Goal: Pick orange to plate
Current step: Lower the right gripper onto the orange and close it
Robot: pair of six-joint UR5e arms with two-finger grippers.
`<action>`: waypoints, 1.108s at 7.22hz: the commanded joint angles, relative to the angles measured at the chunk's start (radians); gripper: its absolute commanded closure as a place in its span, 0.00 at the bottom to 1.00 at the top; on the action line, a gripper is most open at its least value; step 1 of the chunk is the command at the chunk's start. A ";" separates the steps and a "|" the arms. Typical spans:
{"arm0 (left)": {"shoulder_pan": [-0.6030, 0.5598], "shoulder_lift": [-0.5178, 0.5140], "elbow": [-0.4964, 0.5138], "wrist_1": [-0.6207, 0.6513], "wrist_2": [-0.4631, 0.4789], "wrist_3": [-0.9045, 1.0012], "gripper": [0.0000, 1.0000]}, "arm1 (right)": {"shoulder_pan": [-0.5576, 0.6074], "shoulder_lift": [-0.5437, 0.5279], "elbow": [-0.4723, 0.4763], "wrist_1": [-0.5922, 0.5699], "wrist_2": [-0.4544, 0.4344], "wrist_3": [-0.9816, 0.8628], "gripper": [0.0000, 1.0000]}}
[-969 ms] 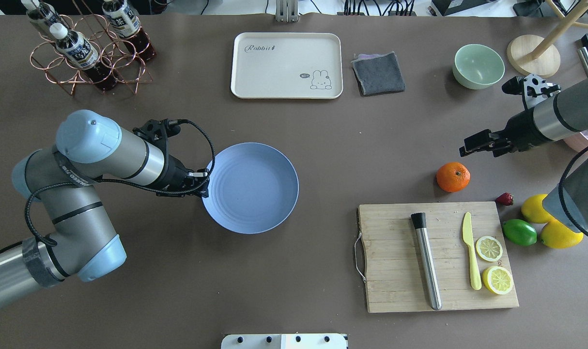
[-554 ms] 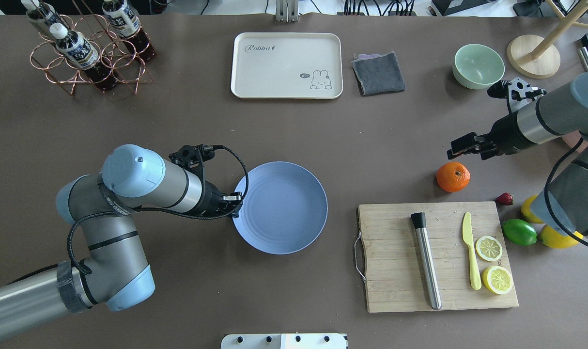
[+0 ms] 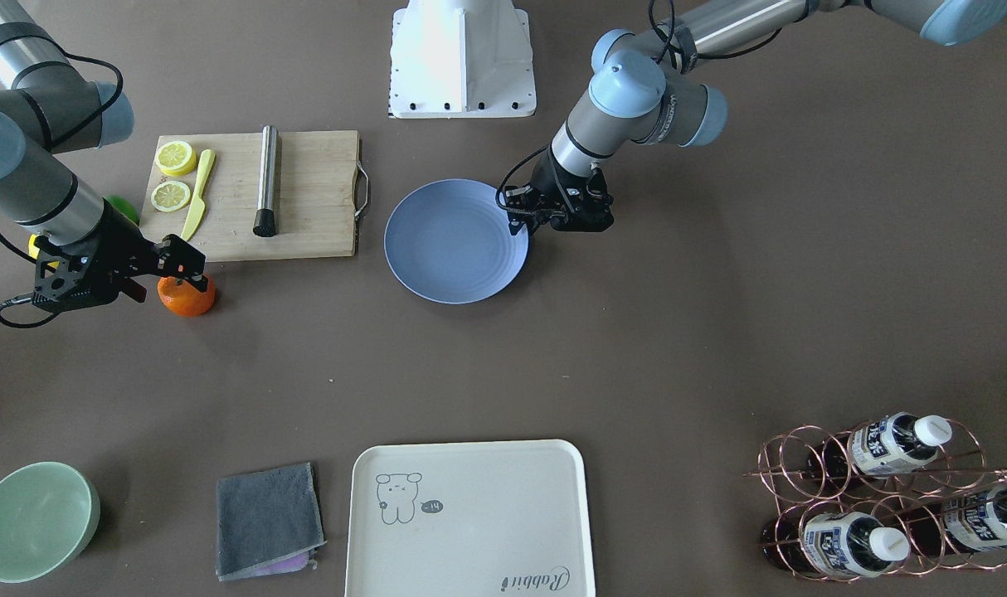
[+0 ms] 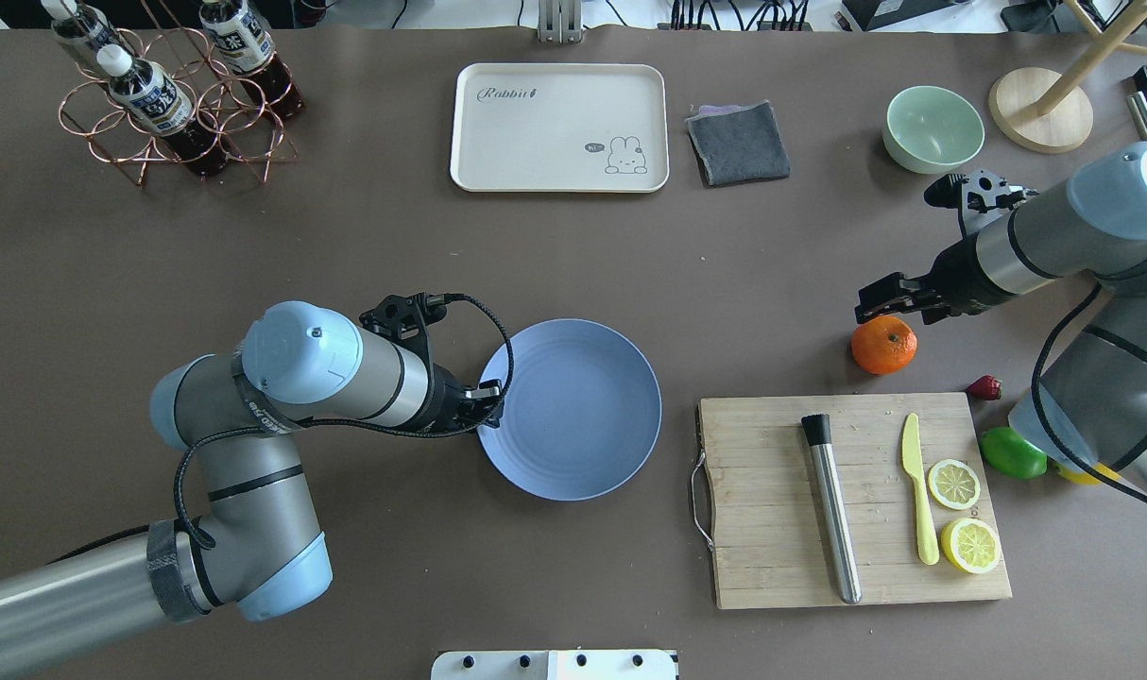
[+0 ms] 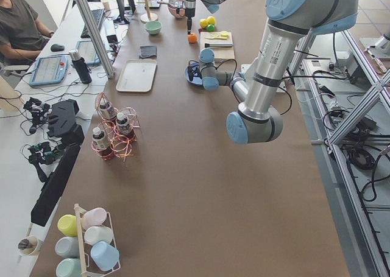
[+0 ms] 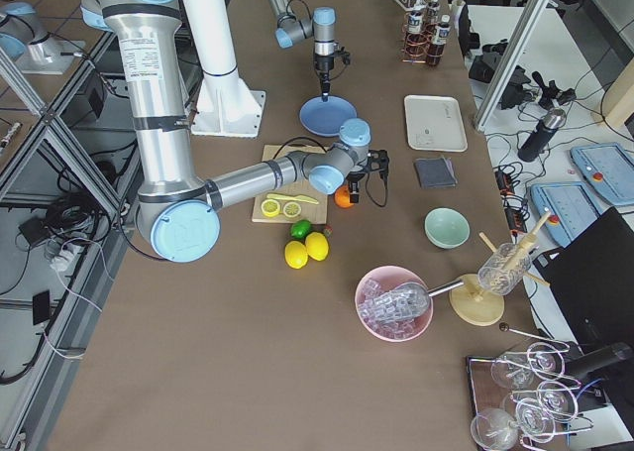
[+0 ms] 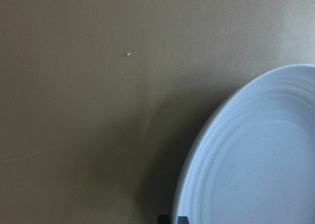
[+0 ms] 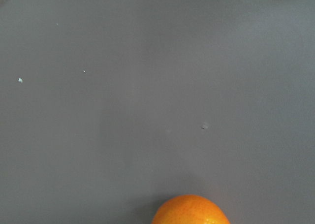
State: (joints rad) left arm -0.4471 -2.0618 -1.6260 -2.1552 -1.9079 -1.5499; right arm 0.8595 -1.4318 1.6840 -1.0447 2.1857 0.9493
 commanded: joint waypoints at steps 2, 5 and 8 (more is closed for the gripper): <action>0.010 0.000 0.000 -0.002 0.039 -0.039 0.03 | -0.072 0.005 -0.004 -0.076 -0.059 0.000 0.02; 0.024 0.002 0.002 -0.011 0.056 -0.045 0.03 | -0.079 0.019 0.000 -0.115 -0.084 -0.012 0.25; 0.024 0.006 0.002 -0.011 0.056 -0.045 0.03 | -0.063 0.019 0.009 -0.118 -0.067 -0.014 1.00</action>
State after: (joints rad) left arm -0.4235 -2.0577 -1.6245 -2.1656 -1.8516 -1.5952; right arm 0.7907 -1.4137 1.6870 -1.1611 2.1114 0.9362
